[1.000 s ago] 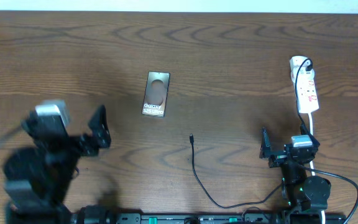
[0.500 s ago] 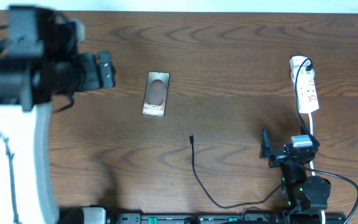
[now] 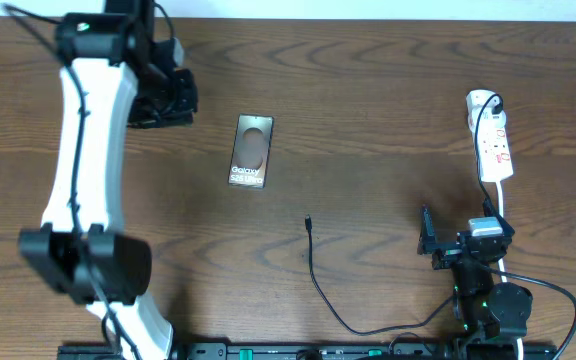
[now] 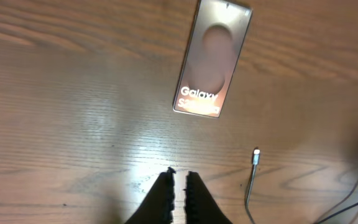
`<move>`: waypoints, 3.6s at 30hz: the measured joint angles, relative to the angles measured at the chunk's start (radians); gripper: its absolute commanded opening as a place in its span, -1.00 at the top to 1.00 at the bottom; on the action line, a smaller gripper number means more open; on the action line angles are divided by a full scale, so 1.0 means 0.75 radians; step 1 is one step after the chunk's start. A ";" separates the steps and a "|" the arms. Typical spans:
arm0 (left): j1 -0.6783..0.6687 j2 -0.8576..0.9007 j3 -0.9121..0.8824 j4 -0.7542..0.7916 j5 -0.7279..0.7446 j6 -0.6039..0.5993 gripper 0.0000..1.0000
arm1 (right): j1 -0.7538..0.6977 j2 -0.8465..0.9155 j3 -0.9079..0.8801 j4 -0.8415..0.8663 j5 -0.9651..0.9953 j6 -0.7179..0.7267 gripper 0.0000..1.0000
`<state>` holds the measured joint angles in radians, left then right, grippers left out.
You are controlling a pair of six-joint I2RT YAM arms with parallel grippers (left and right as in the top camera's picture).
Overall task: Plug charger to phone and switch on socket
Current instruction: 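Move the left gripper forward over the Galaxy phone, then lower the left gripper and grasp the phone's top edge, lifting it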
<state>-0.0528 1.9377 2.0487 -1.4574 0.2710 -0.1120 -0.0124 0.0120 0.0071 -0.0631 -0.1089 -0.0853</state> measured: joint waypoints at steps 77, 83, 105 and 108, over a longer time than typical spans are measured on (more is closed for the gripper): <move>-0.254 0.370 -0.510 0.837 -0.092 0.007 -0.96 | 0.000 0.000 0.000 0.000 0.000 0.000 -0.99; -0.296 0.364 -0.531 0.857 -0.181 0.010 -0.96 | 0.000 0.000 0.000 0.000 0.000 0.000 -0.98; -0.343 0.323 -0.632 0.966 -0.298 -0.012 -0.61 | 0.000 0.000 0.000 0.000 0.000 0.000 -0.99; -0.341 0.322 -0.632 0.965 -0.298 -0.022 -0.54 | 0.000 0.000 0.000 0.000 0.000 0.000 -0.99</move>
<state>-0.3088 2.1792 1.5745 -0.7338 0.0475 -0.1287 -0.0124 0.0120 0.0071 -0.0631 -0.1089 -0.0853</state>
